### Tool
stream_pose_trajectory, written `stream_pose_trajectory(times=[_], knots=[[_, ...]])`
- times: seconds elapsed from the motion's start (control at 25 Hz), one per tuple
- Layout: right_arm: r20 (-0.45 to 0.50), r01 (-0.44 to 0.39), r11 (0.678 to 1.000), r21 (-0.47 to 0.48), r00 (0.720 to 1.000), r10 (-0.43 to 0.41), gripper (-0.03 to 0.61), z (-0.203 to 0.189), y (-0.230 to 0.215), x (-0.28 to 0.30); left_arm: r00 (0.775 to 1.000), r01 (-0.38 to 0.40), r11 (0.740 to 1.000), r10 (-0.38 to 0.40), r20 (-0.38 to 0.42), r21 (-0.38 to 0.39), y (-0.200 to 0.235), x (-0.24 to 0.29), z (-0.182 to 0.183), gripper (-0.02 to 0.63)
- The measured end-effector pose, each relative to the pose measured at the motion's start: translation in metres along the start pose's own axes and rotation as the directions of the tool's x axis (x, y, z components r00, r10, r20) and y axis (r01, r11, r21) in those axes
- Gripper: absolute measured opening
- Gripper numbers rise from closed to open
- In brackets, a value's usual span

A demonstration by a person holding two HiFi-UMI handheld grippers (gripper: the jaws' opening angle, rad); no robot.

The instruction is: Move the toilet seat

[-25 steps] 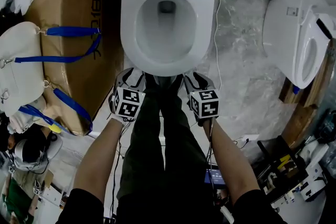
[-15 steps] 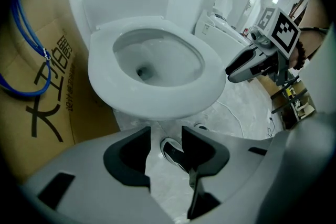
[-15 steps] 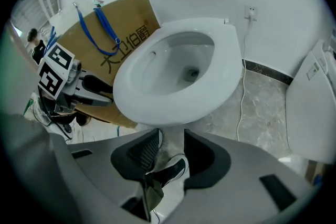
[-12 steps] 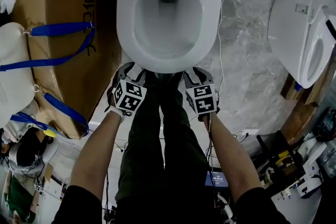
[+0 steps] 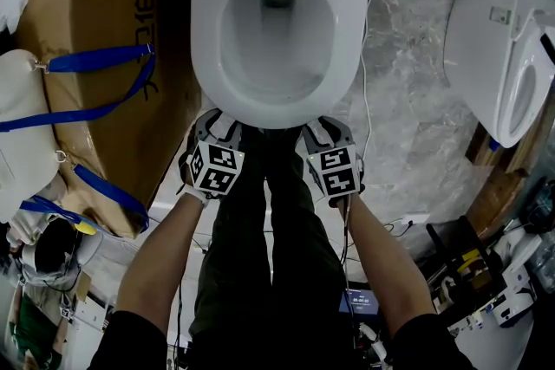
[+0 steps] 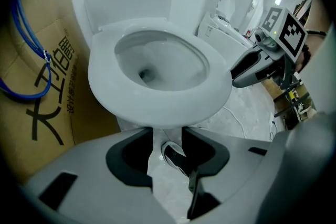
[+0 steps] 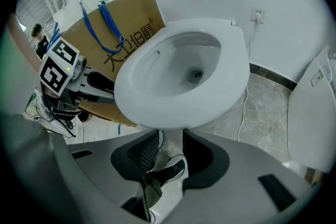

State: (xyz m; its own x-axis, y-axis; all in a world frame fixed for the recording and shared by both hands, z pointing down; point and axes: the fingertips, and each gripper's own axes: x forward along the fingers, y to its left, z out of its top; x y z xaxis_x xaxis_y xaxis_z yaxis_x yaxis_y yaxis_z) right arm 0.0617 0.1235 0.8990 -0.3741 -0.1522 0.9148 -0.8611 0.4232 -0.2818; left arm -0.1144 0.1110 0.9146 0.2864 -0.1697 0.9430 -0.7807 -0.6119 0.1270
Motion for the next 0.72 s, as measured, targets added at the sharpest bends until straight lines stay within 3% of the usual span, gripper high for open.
stream_pose_trajectory(times=[0.72], knots=[[0.048, -0.045, 0.999, 0.031, 0.998, 0.044, 0.147, 0.026, 0.021, -0.068, 0.996, 0.040, 0.998, -0.036, 0.078, -0.055, -0.008, -0.070, 0.025, 0.176]])
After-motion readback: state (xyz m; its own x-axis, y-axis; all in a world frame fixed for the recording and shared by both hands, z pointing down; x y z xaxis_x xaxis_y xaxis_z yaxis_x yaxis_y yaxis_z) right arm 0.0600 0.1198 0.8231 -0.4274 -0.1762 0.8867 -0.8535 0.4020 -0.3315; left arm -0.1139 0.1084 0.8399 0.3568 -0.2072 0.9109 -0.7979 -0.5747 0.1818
